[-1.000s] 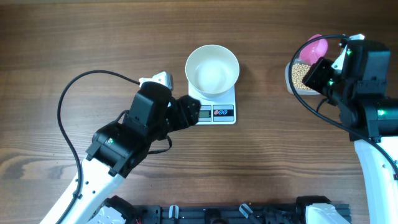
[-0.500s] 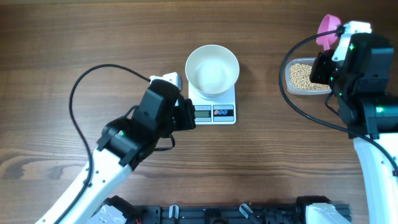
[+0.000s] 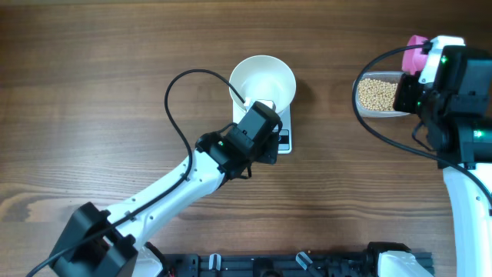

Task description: Scoop item into bowl and weigh 150g on scale

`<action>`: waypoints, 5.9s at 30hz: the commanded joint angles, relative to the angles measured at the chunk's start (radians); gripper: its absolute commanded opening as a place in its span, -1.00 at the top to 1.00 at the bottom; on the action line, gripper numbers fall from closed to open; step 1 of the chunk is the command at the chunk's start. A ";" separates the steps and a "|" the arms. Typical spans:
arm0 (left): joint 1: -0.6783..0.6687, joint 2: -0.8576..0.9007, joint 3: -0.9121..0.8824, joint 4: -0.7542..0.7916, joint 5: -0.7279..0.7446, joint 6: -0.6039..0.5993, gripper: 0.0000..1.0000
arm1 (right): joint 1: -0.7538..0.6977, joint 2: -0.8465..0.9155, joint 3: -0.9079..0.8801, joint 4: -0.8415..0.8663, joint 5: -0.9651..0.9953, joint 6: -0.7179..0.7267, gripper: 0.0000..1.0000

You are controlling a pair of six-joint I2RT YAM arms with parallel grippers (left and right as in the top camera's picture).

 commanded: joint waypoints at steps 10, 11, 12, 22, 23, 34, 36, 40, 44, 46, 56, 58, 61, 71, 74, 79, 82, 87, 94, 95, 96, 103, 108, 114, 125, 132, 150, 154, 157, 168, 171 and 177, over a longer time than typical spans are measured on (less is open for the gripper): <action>0.040 0.009 0.016 0.019 -0.054 0.071 0.92 | -0.097 0.002 0.023 -0.019 -0.132 0.011 0.91; 0.055 -0.056 0.016 -0.016 0.002 0.106 0.92 | -0.097 0.002 0.023 -0.030 -0.132 0.010 0.91; 0.072 -0.132 0.016 -0.069 0.041 0.157 0.92 | -0.097 0.002 0.023 -0.040 -0.132 0.003 0.91; 0.179 -0.267 -0.387 0.569 0.285 0.216 0.92 | -0.096 0.003 0.023 0.019 -0.132 0.001 0.91; 0.179 -0.224 -0.387 0.606 0.285 0.216 0.92 | -0.096 0.003 0.023 0.018 -0.132 0.001 0.91; 0.009 -0.040 -0.387 0.651 -0.050 0.217 0.92 | -0.096 0.016 0.023 0.018 -0.132 0.001 0.91; 0.010 -0.010 -0.387 0.666 -0.053 0.217 0.92 | -0.096 0.028 0.023 0.018 -0.132 0.001 0.91; 0.011 -0.004 -0.368 0.679 -0.072 0.224 0.92 | -0.096 0.031 0.023 0.014 -0.132 0.001 0.91; 0.010 0.045 -0.367 0.679 -0.066 0.224 0.92 | -0.096 0.031 0.023 0.015 -0.132 0.001 0.91; 0.010 0.040 -0.367 0.691 0.064 0.224 0.92 | -0.096 0.031 0.023 0.011 -0.132 0.001 0.92; 0.011 -0.005 -0.367 0.788 0.020 0.224 0.92 | -0.096 0.031 0.023 0.011 -0.132 0.002 0.91; 0.011 -0.005 -0.350 0.804 -0.052 0.226 0.92 | -0.096 0.031 0.023 0.011 -0.132 0.002 0.91; 0.011 -0.003 -0.238 0.671 -0.053 0.284 0.92 | -0.096 0.031 0.023 0.011 -0.132 0.002 0.91; 0.013 0.045 -0.152 0.332 -0.030 0.223 0.92 | -0.096 0.031 0.023 0.000 -0.132 0.003 0.92; 0.013 0.083 -0.184 0.404 -0.030 0.223 0.92 | -0.096 0.031 0.023 0.000 -0.133 0.004 0.91; 0.064 0.104 -0.193 0.437 0.032 0.223 0.92 | -0.096 0.031 0.023 0.000 -0.133 0.005 0.91; 0.073 0.138 -0.193 0.442 0.051 0.223 0.92 | -0.096 0.031 0.023 0.003 -0.133 0.005 0.92; 0.072 0.170 -0.193 0.463 0.090 0.223 0.92 | -0.096 0.031 0.023 0.004 -0.166 0.002 0.91; 0.075 0.228 -0.193 0.499 0.090 0.224 0.92 | -0.096 0.031 0.023 0.005 -0.166 0.002 0.91; 0.075 0.228 -0.193 0.504 0.090 0.224 0.92 | -0.096 0.031 0.023 0.004 -0.166 0.002 0.91; 0.075 0.228 -0.193 0.508 0.090 0.224 0.92 | -0.096 0.031 0.023 0.004 -0.166 0.002 0.91; 0.075 0.228 -0.193 0.514 0.046 0.227 0.92 | -0.096 0.031 0.023 0.004 -0.166 0.001 0.92; 0.075 0.234 -0.193 0.499 0.043 0.227 0.92 | -0.096 0.031 0.023 0.004 -0.166 0.001 0.91; 0.075 0.254 -0.193 0.501 0.015 0.227 0.92 | -0.096 0.031 0.023 0.004 -0.166 0.002 0.91; 0.075 0.279 -0.193 0.511 0.016 0.226 0.92 | -0.096 0.031 0.023 0.003 -0.166 0.000 0.91; 0.075 0.280 -0.193 0.461 0.015 0.226 0.92 | -0.096 0.031 0.023 0.003 -0.166 0.000 0.91; 0.075 0.313 -0.193 0.417 0.015 0.226 0.92 | -0.096 0.031 0.023 0.001 -0.166 0.000 0.91; 0.075 0.313 -0.193 0.409 0.015 0.225 0.92 | -0.096 0.031 0.023 -0.011 -0.166 0.000 0.91; 0.075 0.314 -0.193 0.416 0.015 0.226 0.92 | -0.096 0.031 0.023 -0.012 -0.166 0.000 0.91; 0.075 0.338 -0.193 0.409 0.015 0.226 0.92 | -0.096 0.029 0.023 -0.014 -0.166 0.001 0.91; 0.075 0.365 -0.193 0.392 0.015 0.222 0.92 | -0.096 0.027 0.023 -0.015 -0.166 0.001 0.92; 0.075 0.249 -0.192 0.363 0.023 0.215 0.92 | -0.096 0.027 0.023 -0.015 -0.166 0.001 0.91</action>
